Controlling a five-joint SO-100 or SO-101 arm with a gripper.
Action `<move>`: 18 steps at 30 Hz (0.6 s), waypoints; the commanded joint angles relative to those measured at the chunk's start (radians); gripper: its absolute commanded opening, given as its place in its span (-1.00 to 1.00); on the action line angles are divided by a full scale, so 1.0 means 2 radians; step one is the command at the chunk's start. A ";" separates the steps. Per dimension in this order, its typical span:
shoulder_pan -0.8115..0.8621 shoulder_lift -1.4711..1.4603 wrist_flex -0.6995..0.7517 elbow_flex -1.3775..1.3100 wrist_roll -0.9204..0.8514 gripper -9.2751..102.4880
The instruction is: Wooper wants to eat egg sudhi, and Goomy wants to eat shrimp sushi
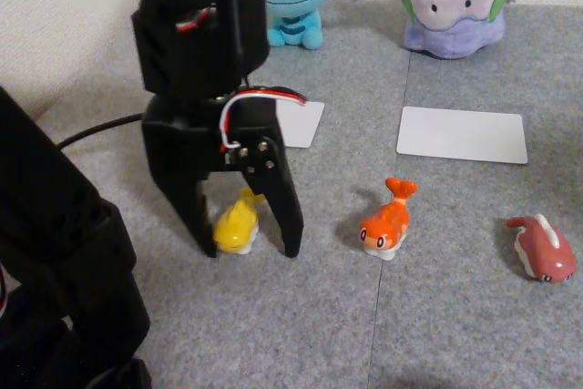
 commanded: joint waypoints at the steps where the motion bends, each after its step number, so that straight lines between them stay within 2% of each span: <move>1: -0.002 -0.008 -0.018 -0.009 0.004 -0.52; 9: -0.005 -0.012 -0.034 -0.009 0.012 -0.60; 13: -0.005 -0.012 -0.034 -0.011 0.022 -0.76; 18: -0.008 -0.002 -0.031 -0.026 0.047 -0.76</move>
